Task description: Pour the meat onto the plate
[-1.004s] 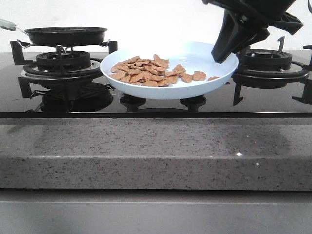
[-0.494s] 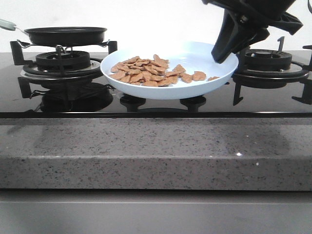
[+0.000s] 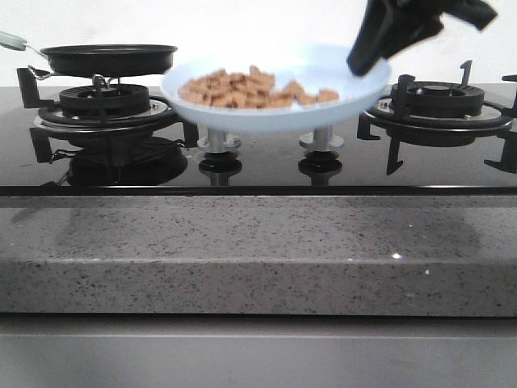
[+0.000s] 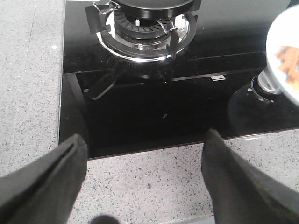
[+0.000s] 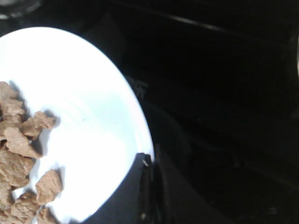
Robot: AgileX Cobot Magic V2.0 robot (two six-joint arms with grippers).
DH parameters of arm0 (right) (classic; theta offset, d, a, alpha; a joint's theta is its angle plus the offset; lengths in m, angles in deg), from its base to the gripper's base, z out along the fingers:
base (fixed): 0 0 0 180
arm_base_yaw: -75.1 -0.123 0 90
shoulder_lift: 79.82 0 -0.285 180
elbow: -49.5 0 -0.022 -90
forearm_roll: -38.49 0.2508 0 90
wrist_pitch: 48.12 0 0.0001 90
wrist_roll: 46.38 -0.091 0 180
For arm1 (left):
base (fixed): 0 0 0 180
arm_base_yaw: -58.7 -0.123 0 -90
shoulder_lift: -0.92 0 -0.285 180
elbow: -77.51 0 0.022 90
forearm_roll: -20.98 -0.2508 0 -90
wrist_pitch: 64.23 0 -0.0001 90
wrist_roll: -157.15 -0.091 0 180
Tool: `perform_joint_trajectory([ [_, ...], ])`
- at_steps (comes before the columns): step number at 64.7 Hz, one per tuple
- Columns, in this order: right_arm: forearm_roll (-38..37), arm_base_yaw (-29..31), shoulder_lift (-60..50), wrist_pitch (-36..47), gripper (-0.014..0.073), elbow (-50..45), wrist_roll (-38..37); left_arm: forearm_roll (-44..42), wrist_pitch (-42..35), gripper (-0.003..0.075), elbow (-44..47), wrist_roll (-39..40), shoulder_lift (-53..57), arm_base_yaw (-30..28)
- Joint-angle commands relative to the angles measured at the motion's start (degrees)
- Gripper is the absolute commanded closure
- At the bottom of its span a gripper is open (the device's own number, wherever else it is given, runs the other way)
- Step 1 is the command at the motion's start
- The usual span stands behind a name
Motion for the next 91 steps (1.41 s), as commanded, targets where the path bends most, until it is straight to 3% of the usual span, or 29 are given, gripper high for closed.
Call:
perform_joint_trajectory([
  [1,2.3,1.7,-1.0,0.1,0.0713,6.7,0.3,0.3,-4.3,0.0207,-1.5,0.5,0.1,0.4],
  [29,7.2,6.1,15.0,-5.1,0.0713,28.7,0.3,0.3,-4.3,0.0207,-1.5,0.5,0.1,0.4],
  [63,7.2,6.1,24.9,-3.7,0.07,32.1,0.3,0.3,-4.4,0.0207,-1.5,0.5,0.1,0.4],
  [70,7.2,6.1,25.3,-3.5,0.0591,32.1,0.3,0.3,-4.4,0.0207,-1.5,0.5,0.1,0.4],
  [82,7.2,6.1,25.5,-3.4,0.0286,32.1,0.3,0.3,-4.4,0.0206,-1.5,0.5,0.1,0.4],
  [86,7.2,6.1,25.2,-3.3,0.0223,32.1,0.3,0.3,-4.4,0.0207,-1.5,0.5,0.1,0.4],
  [91,7.2,6.1,24.6,-3.6,0.0204,32.1,0.3,0.3,-4.4,0.0207,-1.5,0.5,0.1,0.4],
])
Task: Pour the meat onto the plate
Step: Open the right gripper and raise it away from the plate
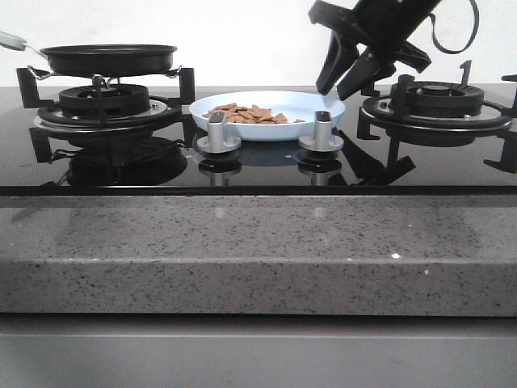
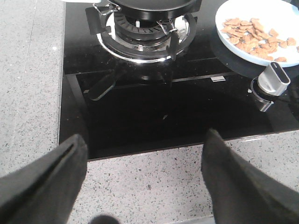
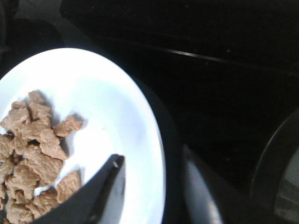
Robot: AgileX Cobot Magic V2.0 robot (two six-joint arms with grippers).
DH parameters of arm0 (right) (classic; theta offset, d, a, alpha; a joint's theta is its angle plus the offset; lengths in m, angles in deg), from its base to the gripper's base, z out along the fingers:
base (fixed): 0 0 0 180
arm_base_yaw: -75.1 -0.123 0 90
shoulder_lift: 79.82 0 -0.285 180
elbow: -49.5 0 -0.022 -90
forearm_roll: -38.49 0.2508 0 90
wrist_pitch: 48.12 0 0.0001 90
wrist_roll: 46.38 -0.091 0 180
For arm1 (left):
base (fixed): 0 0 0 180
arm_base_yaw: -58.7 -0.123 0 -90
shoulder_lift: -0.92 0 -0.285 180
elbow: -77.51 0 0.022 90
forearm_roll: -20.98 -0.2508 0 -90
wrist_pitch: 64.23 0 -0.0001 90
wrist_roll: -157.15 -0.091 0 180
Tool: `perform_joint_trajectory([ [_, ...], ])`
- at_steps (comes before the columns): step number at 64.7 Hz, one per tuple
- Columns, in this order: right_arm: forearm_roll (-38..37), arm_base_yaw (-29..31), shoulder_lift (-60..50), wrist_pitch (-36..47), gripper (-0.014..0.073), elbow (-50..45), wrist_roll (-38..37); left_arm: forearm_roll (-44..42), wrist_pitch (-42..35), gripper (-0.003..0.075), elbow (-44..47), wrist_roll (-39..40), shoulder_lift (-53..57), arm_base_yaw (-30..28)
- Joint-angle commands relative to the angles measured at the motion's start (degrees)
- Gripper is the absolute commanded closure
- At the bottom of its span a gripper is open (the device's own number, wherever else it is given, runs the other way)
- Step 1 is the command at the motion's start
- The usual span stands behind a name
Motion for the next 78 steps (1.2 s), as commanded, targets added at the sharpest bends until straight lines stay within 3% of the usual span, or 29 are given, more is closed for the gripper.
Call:
perform_joint_trajectory([
  [1,2.2,0.2,-4.6,1.8,0.0207,2.0,0.3,0.3,-4.2,0.0207,-1.5,0.5,0.1,0.4],
  [21,-2.2,-1.5,-13.9,-2.7,0.0211,-1.2,0.4,0.3,-4.3,0.0207,-1.5,0.5,0.1,0.4],
  [51,-11.6,-4.7,-48.4,1.2,0.0211,-36.8,0.4,0.3,-4.3,0.0207,-1.5,0.5,0.1,0.4],
  [78,-12.0,-4.7,-78.6,0.1,0.0211,-61.2,0.4,0.3,-4.4,0.0207,-1.5,0.5,0.1,0.4],
])
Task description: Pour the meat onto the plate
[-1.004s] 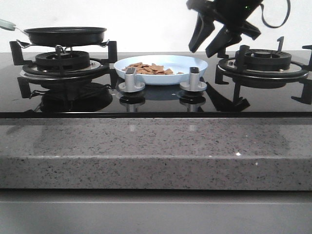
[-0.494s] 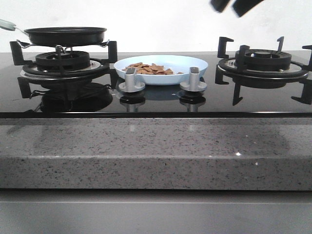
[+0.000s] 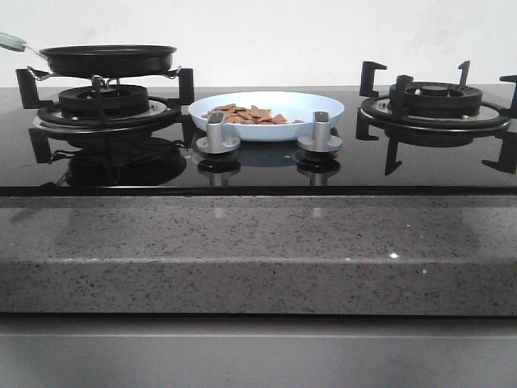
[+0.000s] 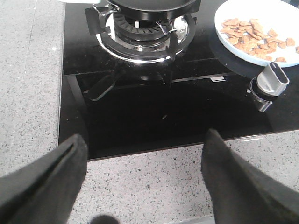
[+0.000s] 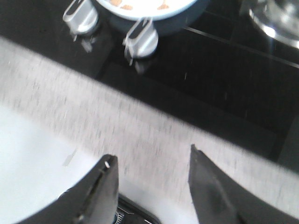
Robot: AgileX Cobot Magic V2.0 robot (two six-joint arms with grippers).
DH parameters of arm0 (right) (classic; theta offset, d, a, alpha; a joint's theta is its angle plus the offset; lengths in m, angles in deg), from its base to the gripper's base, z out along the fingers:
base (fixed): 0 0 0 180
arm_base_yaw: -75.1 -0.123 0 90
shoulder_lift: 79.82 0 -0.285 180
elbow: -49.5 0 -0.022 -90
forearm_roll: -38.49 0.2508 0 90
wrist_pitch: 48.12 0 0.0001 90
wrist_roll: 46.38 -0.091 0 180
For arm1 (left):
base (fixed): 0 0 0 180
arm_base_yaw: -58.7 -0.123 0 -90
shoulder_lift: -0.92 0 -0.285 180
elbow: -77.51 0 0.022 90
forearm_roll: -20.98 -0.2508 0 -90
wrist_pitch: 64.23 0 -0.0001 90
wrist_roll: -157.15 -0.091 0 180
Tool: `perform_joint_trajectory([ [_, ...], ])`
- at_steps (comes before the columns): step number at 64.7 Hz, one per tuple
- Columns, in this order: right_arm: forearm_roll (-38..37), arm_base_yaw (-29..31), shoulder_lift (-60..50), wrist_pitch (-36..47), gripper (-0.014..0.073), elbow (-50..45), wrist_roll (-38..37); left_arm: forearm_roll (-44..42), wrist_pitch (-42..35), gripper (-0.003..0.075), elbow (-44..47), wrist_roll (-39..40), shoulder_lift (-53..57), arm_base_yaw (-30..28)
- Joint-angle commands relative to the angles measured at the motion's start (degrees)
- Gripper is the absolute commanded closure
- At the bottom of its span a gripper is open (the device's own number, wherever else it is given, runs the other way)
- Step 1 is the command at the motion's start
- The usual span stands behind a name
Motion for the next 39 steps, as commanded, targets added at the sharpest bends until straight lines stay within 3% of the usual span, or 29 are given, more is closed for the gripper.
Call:
perform_joint_trajectory([
  [1,0.4,0.1,-5.4,2.0,0.0211,-2.1,0.4,0.3,-4.3,0.0207,-1.5,0.5,0.1,0.4],
  [32,0.5,0.1,-18.1,-0.7,0.0214,-11.4,0.2,0.4,-4.3,0.0207,-1.5,0.5,0.1,0.4],
  [39,0.5,0.1,-18.0,-0.7,0.0314,-11.4,-0.1,0.4,-4.2,0.0219,-1.5,0.5,0.1,0.4],
])
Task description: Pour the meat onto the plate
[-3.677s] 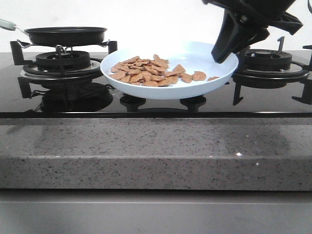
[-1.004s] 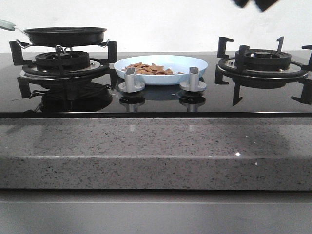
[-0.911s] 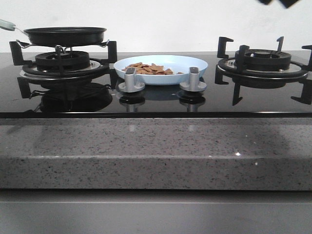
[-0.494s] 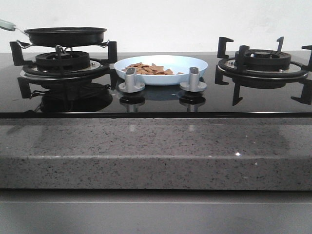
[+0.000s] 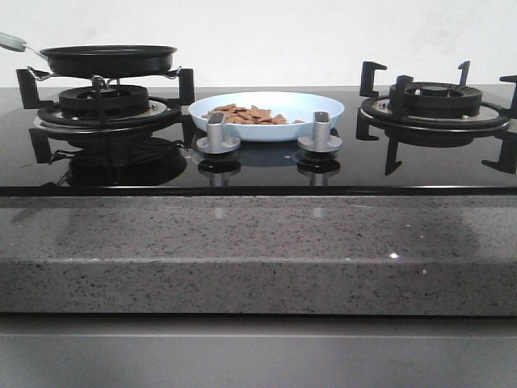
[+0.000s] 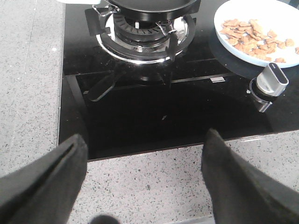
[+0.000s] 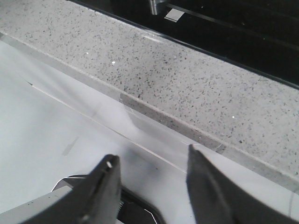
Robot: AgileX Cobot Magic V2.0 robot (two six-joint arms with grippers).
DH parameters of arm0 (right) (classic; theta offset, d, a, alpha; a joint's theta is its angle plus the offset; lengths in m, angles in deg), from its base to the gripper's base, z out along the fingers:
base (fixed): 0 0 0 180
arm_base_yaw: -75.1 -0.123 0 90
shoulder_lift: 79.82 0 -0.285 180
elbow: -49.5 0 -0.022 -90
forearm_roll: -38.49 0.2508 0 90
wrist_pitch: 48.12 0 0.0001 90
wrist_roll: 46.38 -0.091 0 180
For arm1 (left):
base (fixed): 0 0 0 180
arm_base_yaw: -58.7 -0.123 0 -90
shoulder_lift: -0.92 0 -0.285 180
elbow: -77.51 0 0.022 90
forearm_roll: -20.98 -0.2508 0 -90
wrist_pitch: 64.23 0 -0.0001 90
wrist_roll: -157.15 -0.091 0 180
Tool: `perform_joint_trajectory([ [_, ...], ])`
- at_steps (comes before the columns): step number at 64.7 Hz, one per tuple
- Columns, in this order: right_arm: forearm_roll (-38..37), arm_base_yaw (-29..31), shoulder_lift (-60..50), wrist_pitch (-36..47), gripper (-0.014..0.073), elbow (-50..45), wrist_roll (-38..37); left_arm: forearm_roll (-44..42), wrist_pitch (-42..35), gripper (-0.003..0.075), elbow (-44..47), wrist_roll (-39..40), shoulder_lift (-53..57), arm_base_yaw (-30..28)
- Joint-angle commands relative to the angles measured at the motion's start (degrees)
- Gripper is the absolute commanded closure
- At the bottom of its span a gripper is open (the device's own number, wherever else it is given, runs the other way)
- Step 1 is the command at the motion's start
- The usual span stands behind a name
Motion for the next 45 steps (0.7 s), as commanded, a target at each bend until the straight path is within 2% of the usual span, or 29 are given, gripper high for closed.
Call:
perform_joint_trajectory([
  [1,0.6,0.1,0.1,3.1,0.0336,1.4,0.0,0.4,-4.1,0.0227,-1.5,0.5,0.1,0.4],
  [7,0.7,0.1,0.1,3.1,0.0501,1.4,0.0,0.4,-4.0,0.0321,-1.5,0.5,0.1,0.4],
  [17,0.7,0.1,0.1,3.1,0.0715,1.4,0.0,0.4,-4.0,0.0557,-1.5,0.5,0.1,0.4],
  [18,0.7,0.1,0.1,3.1,0.0713,1.4,0.0,0.4,-4.0,0.0592,-1.5,0.5,0.1,0.4],
  [28,1.4,0.1,0.1,3.1,0.0713,1.4,0.0,0.4,-4.1,0.0743,-1.5,0.5,0.1,0.4],
  [45,1.7,0.1,0.1,3.1,0.0713,1.4,0.0,0.4,-4.1,0.0741,-1.5,0.5,0.1,0.4],
])
